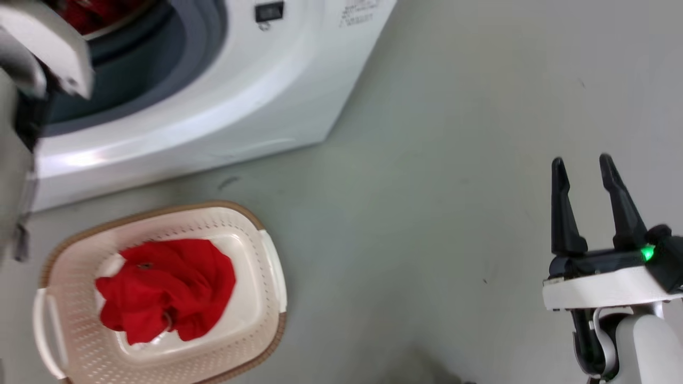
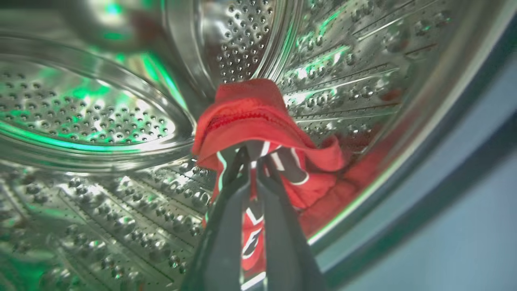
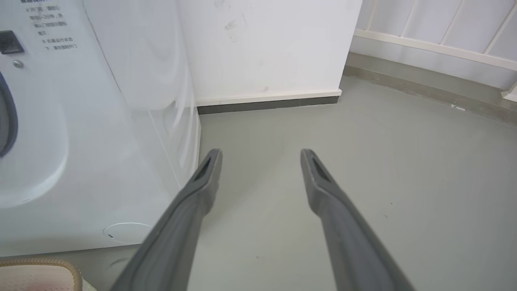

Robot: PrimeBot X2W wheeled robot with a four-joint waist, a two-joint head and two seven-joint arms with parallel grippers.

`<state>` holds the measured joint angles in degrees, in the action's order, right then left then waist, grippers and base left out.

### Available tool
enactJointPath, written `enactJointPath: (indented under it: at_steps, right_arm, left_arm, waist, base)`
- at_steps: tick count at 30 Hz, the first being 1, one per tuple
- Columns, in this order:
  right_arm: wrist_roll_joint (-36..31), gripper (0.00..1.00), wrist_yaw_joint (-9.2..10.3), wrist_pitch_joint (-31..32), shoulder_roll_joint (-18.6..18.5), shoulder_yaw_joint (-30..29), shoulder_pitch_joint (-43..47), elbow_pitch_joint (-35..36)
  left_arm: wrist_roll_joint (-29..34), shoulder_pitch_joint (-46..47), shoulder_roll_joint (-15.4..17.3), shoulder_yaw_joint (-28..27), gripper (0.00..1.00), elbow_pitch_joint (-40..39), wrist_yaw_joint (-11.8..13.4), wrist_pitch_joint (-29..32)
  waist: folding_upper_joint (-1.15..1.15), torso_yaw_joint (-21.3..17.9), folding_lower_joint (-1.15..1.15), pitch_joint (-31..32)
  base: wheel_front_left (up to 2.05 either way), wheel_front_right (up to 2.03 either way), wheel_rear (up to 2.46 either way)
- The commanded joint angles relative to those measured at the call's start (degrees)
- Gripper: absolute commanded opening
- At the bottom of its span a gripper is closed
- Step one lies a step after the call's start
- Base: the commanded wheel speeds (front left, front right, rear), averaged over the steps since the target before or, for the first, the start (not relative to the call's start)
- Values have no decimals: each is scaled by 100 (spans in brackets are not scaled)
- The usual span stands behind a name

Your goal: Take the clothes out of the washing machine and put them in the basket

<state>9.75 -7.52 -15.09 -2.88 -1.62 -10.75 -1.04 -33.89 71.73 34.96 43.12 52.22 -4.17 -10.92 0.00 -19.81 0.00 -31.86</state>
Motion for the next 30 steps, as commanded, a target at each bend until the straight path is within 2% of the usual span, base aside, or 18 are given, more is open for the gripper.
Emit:
enactJointPath:
  at_steps: [1,6,10,14,23,25,30]
  right_arm:
    - [-80,100,6,-12,1,-31,90,-31]
    - [-271,100,6,-12,1,-68,257,-66]
    - [-394,100,6,-12,0,-119,376,-104]
    - [-485,100,6,-12,-1,-105,515,-115]
    - [-672,100,6,-12,1,-210,840,-215]
    - [-713,100,6,-12,0,-239,897,-208]
    - [-752,100,6,-12,1,-252,947,-166]
  left_arm:
    - [47,-214,-51,6,0,-38,111,-173]
    - [109,-910,-249,-136,0,-476,510,-427]
    - [261,-1617,-272,-522,0,-1344,860,-437]
    - [494,-2317,-318,-884,0,-2181,1052,-441]
    - [912,-3960,-532,-1750,0,-3987,1309,-436]
    - [1007,-4428,-600,-1866,0,-4472,1311,-429]
    - [986,-5235,-686,-1836,0,-5012,1229,-430]
  waist:
    - [0,301,0,435]
    - [0,500,0,906]
    - [0,672,0,1247]
    - [0,844,0,1607]
    - [0,1216,0,2362]
    - [0,1323,0,2463]
    - [0,1452,0,2470]
  base:
    - [0,0,0]
    - [0,0,0]
    - [0,0,0]
    - [0,0,0]
    - [0,0,0]
    - [0,0,0]
    - [0,0,0]
